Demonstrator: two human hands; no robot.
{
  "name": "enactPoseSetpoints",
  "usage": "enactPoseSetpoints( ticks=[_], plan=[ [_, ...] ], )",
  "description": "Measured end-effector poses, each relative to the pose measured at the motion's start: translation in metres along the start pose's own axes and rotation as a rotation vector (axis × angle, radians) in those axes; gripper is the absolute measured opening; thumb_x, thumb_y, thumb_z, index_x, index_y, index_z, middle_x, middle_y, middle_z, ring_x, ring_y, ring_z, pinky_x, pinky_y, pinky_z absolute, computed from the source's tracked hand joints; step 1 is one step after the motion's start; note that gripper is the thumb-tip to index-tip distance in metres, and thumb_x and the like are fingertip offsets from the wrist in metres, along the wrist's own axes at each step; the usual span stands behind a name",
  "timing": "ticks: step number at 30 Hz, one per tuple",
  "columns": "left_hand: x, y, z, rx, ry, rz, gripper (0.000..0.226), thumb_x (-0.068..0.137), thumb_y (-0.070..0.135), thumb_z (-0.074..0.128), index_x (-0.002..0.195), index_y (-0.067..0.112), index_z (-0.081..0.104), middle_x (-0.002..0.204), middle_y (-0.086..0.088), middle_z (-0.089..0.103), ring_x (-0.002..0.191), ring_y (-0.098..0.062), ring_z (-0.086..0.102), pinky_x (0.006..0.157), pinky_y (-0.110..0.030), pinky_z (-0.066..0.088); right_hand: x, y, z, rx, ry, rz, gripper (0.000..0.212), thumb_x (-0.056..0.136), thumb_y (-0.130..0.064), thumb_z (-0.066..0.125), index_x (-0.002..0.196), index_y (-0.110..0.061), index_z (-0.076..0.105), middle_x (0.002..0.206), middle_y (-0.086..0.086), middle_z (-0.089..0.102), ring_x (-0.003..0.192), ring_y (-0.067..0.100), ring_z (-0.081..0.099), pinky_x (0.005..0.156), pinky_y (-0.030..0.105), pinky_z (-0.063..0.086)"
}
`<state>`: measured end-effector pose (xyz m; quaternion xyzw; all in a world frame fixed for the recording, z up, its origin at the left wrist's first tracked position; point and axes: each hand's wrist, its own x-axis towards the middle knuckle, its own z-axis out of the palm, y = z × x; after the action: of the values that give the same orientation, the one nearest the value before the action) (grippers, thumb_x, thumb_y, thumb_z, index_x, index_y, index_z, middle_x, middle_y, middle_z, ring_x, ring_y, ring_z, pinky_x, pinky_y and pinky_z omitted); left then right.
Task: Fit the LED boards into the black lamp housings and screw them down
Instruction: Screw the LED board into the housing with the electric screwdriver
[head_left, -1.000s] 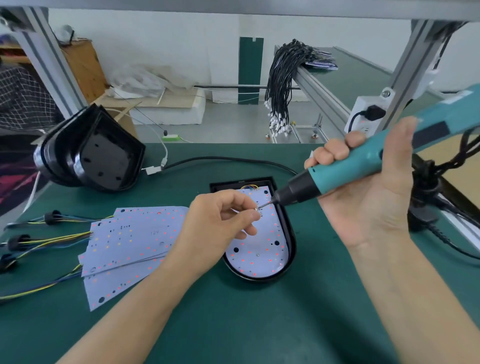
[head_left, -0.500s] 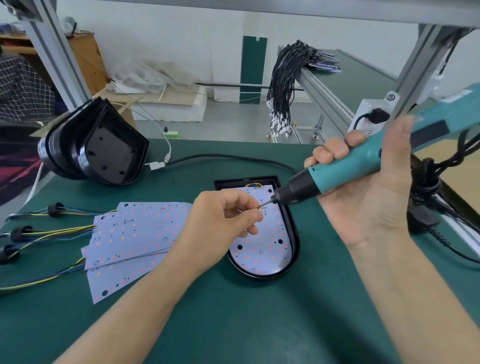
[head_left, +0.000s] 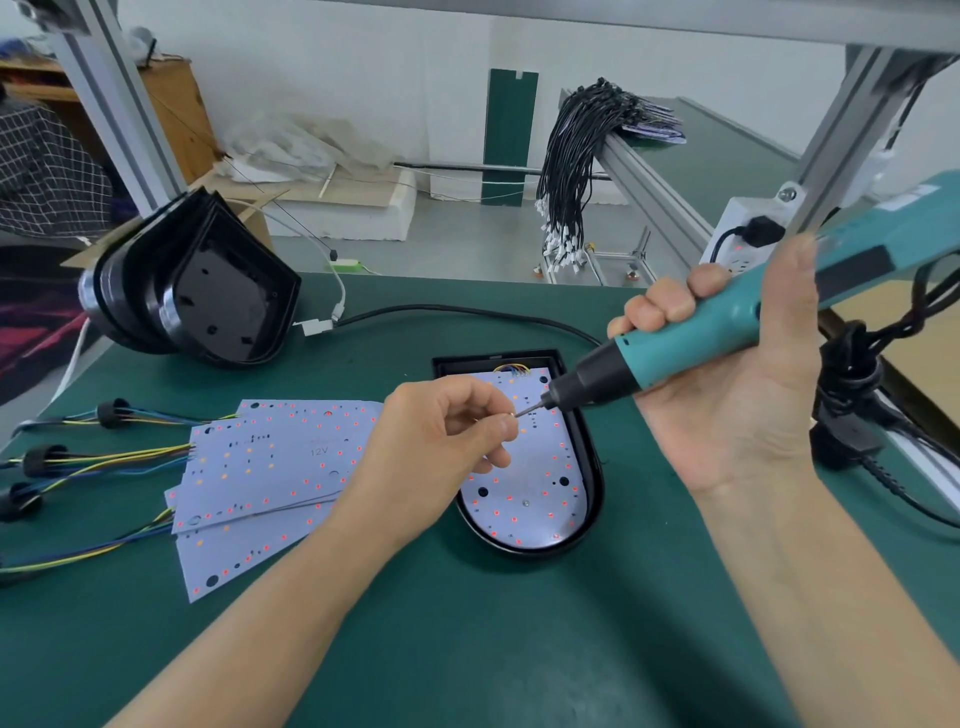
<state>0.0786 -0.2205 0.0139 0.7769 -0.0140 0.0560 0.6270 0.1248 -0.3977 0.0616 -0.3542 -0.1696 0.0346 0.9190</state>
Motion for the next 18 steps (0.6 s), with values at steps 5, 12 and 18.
enactPoseSetpoints(
  ticks=[5, 12, 18],
  plan=[
    [-0.0017, -0.0002, 0.0004, 0.062, 0.007, 0.012, 0.017, 0.087, 0.002, 0.065, 0.073, 0.013, 0.067, 0.059, 0.006, 0.065, 0.058, -0.009, 0.066, 0.061, -0.020, 0.055, -0.0011, 0.0028, 0.0003, 0.001, -0.007, -0.008, 0.051, 0.053, -0.055, 0.081, 0.073, -0.019, 0.049, 0.067, -0.004, 0.048, 0.063, 0.014, 0.049, 0.075, 0.027, 0.045],
    [0.0003, 0.0009, -0.0005, 0.064, -0.034, 0.017, 0.017, 0.088, -0.002, 0.061, 0.074, 0.006, 0.066, 0.059, 0.005, 0.063, 0.057, -0.009, 0.063, 0.060, -0.017, 0.052, -0.0012, 0.0029, -0.0016, -0.010, -0.041, 0.010, 0.053, 0.051, -0.059, 0.080, 0.072, -0.020, 0.052, 0.067, -0.004, 0.048, 0.064, 0.015, 0.049, 0.076, 0.028, 0.045],
    [-0.0033, 0.0041, 0.0045, 0.216, 0.015, 0.114, 0.021, 0.090, 0.003, 0.059, 0.074, 0.015, 0.063, 0.060, 0.005, 0.063, 0.059, -0.006, 0.062, 0.057, -0.023, 0.049, -0.0003, 0.0032, -0.0004, -0.030, -0.106, -0.030, 0.054, 0.052, -0.044, 0.087, 0.081, -0.022, 0.048, 0.073, -0.006, 0.050, 0.069, 0.012, 0.050, 0.078, 0.025, 0.043]
  ],
)
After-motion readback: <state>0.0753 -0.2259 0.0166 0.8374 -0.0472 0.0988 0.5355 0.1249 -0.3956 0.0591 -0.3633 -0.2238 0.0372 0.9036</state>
